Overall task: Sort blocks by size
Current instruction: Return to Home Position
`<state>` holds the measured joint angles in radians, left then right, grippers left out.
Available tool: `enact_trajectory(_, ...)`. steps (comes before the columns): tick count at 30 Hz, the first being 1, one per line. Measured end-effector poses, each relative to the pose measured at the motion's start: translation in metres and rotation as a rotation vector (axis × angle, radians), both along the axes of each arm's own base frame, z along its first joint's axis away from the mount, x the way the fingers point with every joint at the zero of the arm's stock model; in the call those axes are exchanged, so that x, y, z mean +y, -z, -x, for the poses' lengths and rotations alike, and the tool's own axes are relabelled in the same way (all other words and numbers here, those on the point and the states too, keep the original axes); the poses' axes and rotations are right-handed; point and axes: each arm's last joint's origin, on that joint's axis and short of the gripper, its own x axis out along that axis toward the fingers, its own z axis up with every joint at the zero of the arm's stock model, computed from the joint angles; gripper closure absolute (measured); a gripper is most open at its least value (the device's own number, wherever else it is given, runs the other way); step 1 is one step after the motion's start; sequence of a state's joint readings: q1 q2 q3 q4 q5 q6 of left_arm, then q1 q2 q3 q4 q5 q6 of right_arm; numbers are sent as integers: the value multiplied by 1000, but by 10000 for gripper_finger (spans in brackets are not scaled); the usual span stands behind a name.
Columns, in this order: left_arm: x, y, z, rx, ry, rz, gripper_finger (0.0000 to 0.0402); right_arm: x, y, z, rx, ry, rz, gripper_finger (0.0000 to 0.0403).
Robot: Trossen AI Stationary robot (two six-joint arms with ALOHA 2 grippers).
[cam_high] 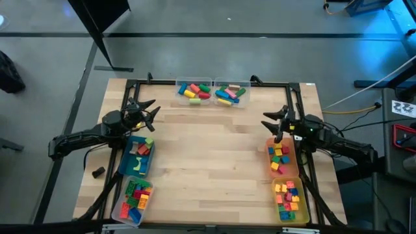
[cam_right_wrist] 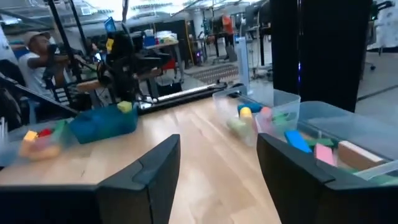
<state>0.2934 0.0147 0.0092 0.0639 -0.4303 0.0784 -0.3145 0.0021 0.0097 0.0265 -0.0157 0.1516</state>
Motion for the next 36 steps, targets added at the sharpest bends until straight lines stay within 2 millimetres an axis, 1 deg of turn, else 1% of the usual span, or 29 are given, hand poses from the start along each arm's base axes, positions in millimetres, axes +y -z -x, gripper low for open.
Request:
enact_trajectory(3, 0, 0, 0, 0, 0, 0, 217, 0, -2, 0, -23, 5, 7, 189)
enact_trajectory(36, 0, 0, 0, 0, 0, 0, 217, 0, 1, 0, 5, 5, -1, 189)
